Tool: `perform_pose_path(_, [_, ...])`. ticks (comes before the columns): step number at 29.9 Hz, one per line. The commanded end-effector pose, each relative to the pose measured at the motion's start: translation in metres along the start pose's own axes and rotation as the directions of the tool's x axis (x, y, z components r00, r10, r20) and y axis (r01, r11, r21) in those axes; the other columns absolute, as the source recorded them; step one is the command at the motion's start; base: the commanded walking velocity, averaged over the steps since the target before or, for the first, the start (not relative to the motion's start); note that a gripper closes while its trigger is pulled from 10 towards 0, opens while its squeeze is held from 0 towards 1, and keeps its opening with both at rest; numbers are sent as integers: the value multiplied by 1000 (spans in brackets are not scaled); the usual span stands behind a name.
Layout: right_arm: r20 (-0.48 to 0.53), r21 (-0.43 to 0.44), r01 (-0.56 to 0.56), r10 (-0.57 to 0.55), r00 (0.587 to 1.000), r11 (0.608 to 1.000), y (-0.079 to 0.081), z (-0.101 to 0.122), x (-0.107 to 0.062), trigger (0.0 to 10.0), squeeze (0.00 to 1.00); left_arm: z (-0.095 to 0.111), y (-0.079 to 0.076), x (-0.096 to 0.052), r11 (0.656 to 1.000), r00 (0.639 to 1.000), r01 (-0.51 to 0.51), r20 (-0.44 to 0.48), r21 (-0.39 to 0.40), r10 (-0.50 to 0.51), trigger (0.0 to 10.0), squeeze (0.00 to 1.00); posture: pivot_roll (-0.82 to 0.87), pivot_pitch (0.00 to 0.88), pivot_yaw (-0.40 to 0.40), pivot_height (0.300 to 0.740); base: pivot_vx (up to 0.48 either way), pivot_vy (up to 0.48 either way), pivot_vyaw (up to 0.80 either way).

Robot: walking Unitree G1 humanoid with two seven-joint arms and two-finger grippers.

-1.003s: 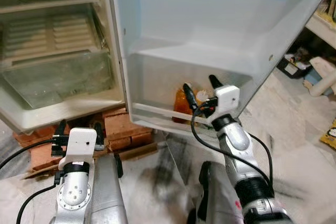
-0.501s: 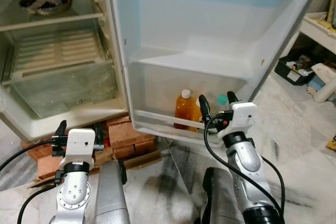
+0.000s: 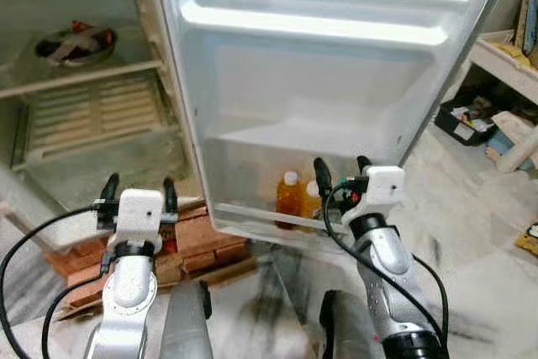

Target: Restocking fridge

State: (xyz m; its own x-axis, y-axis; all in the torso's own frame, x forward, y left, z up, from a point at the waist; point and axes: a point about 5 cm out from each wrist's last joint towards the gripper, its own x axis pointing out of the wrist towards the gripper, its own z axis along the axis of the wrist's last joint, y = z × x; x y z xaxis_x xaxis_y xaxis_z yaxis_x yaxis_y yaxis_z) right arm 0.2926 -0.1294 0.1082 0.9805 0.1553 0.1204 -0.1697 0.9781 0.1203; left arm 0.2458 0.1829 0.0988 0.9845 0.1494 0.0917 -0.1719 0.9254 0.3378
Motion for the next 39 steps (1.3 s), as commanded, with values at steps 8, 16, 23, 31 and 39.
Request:
perform_pose_path(8, [-37,49,43,-42,998,998,-8,-3,7,10000,0,-4,0,9,1000,1000,-19,-17,21,20,10000,0,109,0,-33,709,0,0,0])
perform_pose_path(16, [-60,12,-29,29,998,1000,-4,-7,4,10000,0,-8,-6,5,1000,999,-13,-29,11,14,10000,0,111,0,-41,709,0,0,0])
perform_pose_path(23, [-81,-5,-4,4,997,1000,-6,-8,3,10000,0,-9,-7,5,1000,999,-10,-33,6,10,10000,0,109,0,-44,740,0,0,0])
perform_pose_path(31, [-153,30,9,-5,988,1000,-7,-19,-1,10000,0,-12,-9,3,1000,998,-13,-55,0,13,10000,0,104,0,-47,740,-150,0,0])
perform_pose_path(39, [-235,10,11,-8,972,1000,-7,-31,-5,10000,0,-12,-11,2,1000,998,-10,-60,-3,10,10000,0,99,0,-50,740,-415,0,0])
